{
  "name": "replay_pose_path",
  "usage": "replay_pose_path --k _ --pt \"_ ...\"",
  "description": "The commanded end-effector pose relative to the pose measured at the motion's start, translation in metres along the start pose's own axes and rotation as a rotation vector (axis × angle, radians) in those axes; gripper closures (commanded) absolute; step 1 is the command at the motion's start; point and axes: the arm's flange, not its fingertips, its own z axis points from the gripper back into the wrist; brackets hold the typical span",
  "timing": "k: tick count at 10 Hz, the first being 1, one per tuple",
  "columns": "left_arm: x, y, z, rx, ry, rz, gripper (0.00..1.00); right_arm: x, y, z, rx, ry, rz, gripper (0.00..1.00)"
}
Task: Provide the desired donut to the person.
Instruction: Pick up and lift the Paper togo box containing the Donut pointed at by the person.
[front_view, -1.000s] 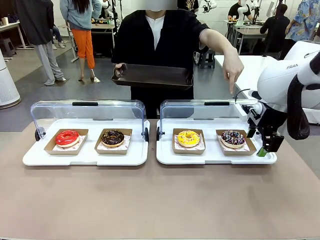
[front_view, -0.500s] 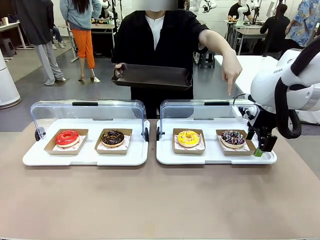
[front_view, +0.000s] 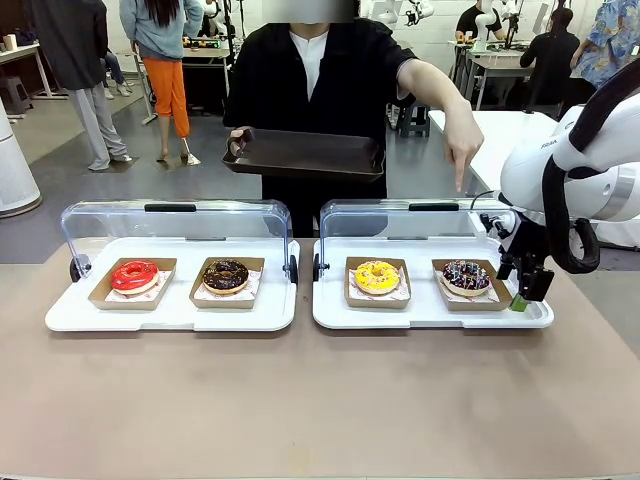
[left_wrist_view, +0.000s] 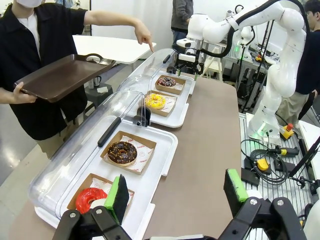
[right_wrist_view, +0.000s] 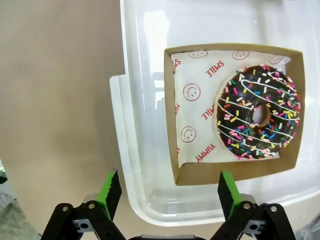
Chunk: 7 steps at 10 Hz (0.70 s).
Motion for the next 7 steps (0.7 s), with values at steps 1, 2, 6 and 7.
replay_pose_path --k 1,2,6,7 --pt "0.003 0.000 0.000 0.010 -0.011 0.011 0.00 0.004 -0.007 -0.006 -0.010 0.011 -0.016 0.00" --pt "0.003 0.000 0.000 0.010 -0.011 0.011 0.00 0.007 -0.007 -0.008 -0.007 0.013 -0.014 0.00" --pt "0.003 0.000 0.000 0.010 -0.011 0.011 0.00 0.013 -0.010 -0.018 0.003 0.023 -0.021 0.00" --pt "0.003 0.000 0.000 0.010 -0.011 0.011 0.00 0.013 -0.011 -0.019 0.005 0.025 -0.022 0.00"
